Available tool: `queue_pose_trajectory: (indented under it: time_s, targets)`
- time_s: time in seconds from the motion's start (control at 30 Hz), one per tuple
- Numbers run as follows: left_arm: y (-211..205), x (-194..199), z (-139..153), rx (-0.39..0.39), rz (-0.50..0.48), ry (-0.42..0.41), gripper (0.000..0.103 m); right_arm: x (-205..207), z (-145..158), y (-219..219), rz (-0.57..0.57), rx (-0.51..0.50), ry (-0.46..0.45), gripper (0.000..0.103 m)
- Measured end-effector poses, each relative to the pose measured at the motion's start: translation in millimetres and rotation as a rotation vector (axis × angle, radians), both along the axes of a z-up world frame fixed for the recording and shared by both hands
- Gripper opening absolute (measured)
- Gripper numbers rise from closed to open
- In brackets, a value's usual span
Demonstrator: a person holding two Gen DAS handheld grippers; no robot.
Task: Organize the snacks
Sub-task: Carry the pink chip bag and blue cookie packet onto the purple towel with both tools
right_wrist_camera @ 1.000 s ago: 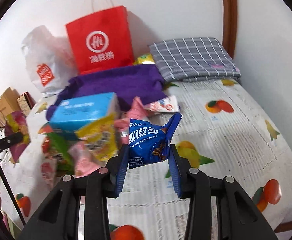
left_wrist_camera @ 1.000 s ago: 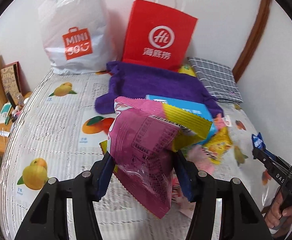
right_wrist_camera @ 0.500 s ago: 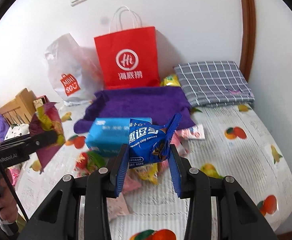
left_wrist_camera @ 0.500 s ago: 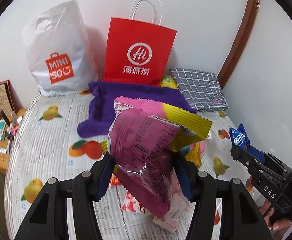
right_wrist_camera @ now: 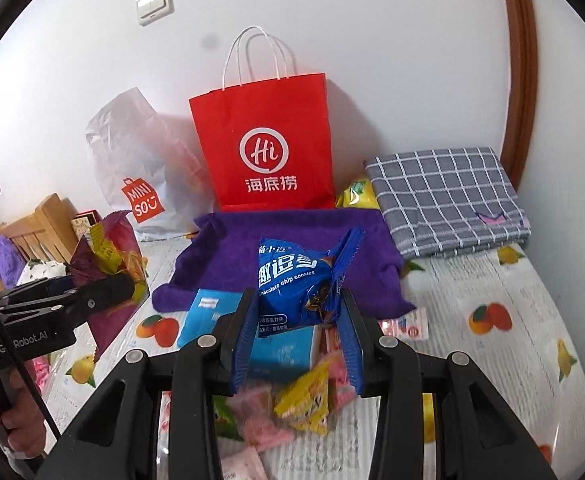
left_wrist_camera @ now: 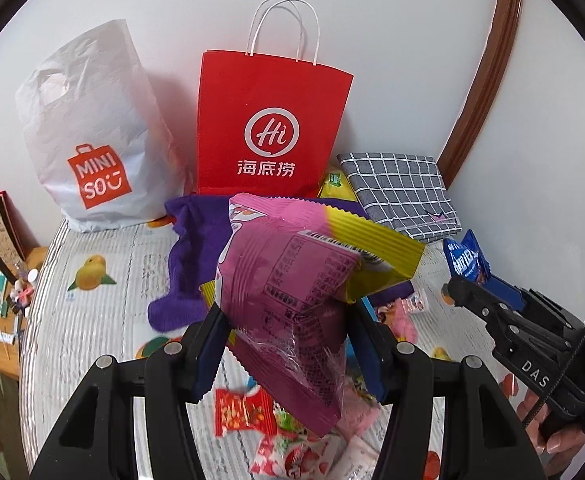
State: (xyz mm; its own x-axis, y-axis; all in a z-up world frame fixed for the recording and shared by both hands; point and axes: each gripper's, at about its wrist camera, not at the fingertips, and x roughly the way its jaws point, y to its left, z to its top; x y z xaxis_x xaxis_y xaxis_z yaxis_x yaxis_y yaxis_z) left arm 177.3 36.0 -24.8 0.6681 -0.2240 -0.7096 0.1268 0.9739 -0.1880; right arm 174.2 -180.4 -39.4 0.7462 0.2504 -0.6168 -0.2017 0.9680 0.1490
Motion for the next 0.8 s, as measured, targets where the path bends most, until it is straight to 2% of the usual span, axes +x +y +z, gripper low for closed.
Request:
queue_pose_trajectory:
  time_s: [0.4, 0.8]
  targets:
    - [13.2, 45.9, 2.7, 0.029, 0.02, 0.002, 0.055, 67.5, 7.3, 5.2, 0.041, 0.023, -0.003, 0.039]
    - [24.7, 97.7, -13.2, 0.035, 0.04, 0.037, 0.056, 128.1, 2.5, 20.3, 0.062, 0.026, -0.001, 0.039]
